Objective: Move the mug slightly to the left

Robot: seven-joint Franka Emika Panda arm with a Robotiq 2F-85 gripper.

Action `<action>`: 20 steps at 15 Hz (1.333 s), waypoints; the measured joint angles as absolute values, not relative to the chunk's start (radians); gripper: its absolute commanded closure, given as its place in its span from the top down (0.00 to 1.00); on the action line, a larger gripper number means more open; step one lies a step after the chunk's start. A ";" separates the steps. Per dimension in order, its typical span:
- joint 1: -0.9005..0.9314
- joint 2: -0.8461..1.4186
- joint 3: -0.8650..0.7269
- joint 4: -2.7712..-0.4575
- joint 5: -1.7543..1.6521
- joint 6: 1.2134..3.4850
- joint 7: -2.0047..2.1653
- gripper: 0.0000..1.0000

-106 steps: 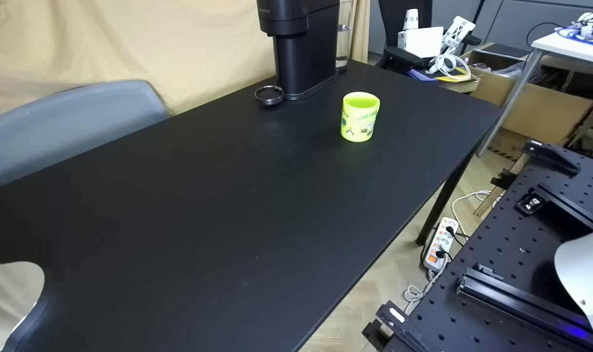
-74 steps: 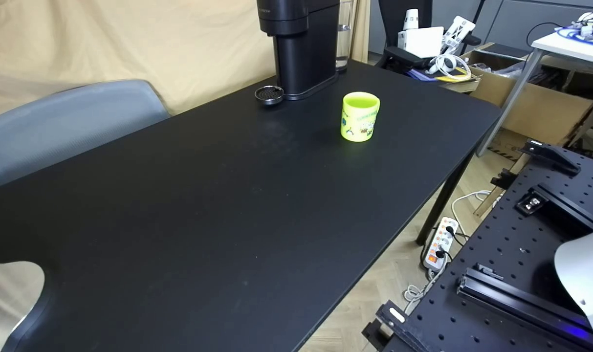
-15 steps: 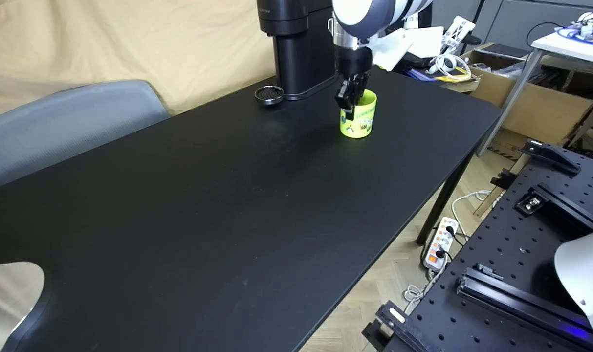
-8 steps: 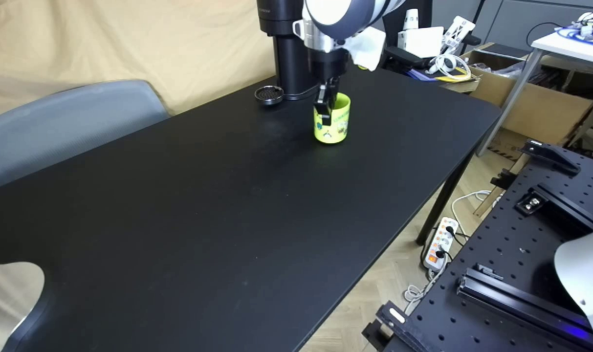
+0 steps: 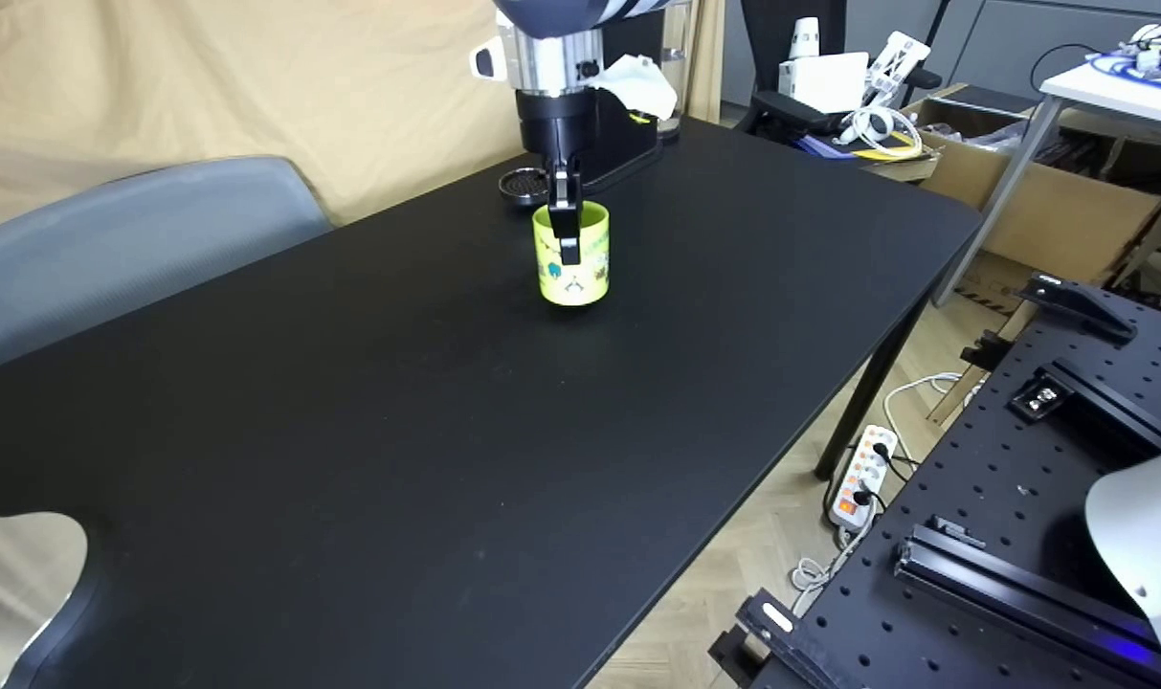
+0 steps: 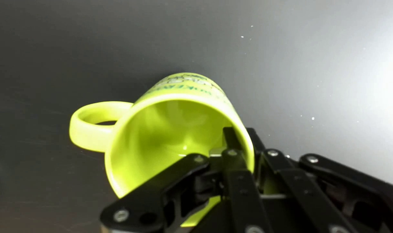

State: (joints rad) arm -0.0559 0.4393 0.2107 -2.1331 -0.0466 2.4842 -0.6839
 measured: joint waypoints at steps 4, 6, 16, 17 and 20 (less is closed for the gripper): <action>-0.034 0.506 0.190 -2.057 -0.114 2.455 -0.763 0.02; -0.006 0.522 0.160 -2.042 -0.173 2.488 -0.760 0.02; 0.048 0.551 0.092 -2.035 -0.254 2.601 -0.671 0.55; 0.042 0.558 0.087 -2.031 -0.250 2.600 -0.658 0.61; 0.021 0.565 0.080 -2.028 -0.230 2.595 -0.609 0.82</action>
